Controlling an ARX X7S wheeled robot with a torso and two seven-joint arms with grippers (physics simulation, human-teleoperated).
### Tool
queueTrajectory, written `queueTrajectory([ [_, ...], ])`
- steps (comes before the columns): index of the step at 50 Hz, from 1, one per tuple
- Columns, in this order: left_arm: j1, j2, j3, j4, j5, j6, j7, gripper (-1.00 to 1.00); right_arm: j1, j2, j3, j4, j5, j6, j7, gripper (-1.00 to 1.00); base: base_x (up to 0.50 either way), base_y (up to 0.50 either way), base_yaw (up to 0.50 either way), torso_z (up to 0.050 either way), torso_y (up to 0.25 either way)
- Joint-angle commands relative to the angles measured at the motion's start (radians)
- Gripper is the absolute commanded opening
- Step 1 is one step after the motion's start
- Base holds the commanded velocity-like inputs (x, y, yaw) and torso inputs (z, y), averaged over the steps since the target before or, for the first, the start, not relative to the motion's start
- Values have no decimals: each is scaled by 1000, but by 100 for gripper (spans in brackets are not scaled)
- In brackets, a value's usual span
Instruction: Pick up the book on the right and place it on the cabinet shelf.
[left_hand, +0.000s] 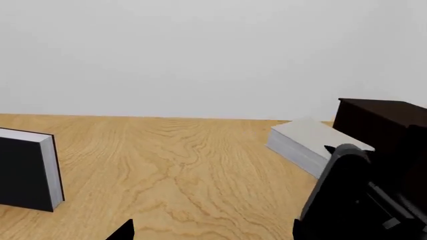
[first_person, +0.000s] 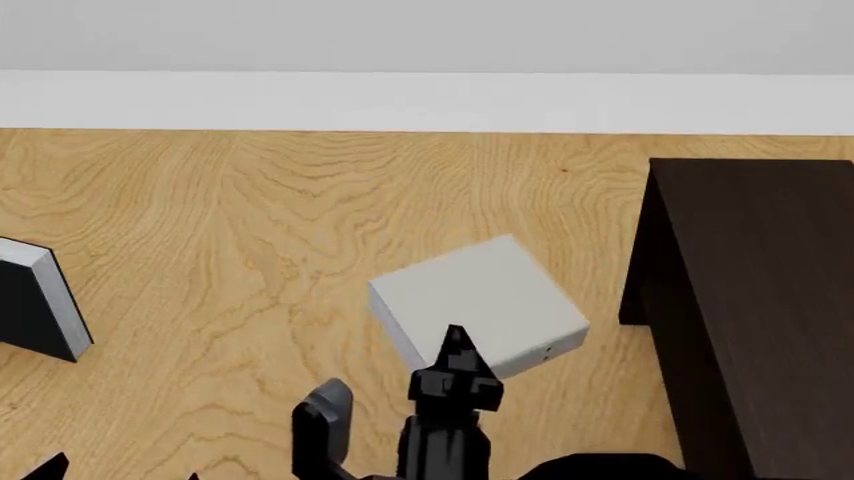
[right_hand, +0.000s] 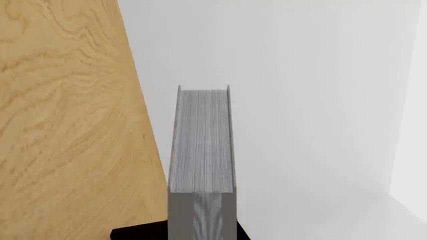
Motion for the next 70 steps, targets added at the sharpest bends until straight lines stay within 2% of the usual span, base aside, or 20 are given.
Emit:
queueTrajectory([
  [1,0,-3,6,0,3,5,-3,100,-21,-9,14,54,-18,133,20,-100,0,0,0,0,10],
  [30,4,-12,11,7,0,15,-13,100,-45,24,58,80,5,261,43,-100,0,0,0,0,1],
  [70,0,-21,18,0,-18,22,-21,100,-86,76,106,120,6,283,33,-100,0,0,0,0,1],
])
